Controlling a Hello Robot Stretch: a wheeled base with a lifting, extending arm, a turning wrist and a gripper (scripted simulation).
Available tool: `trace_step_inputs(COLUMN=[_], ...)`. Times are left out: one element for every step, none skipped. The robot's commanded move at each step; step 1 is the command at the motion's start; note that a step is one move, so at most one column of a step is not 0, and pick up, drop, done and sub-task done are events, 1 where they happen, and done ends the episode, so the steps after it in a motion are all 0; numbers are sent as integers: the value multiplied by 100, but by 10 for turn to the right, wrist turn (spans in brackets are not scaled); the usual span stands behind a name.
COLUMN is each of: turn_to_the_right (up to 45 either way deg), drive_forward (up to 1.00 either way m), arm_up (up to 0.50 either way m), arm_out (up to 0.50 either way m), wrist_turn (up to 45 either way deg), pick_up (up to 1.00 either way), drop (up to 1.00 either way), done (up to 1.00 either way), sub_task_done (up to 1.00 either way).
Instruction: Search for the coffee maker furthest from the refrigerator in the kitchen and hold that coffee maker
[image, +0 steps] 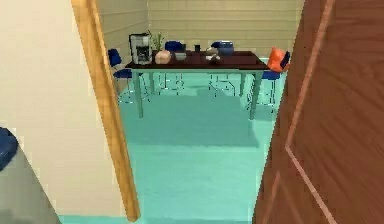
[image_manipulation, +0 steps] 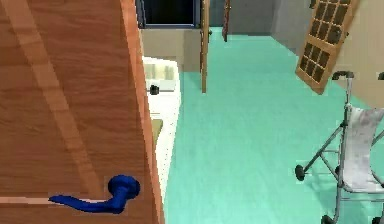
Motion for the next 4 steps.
trace_step_inputs(turn_to_the_right=[0,210,0,450], drive_forward=[50,0,95,0], arm_up=[0,0,0,0], arm_out=[0,0,0,0], wrist_turn=[0,0,0,0], pick_up=[0,0,0,0], drop=[0,0,0,0], done=[0,0,0,0], sub_task_done=[0,0,0,0])
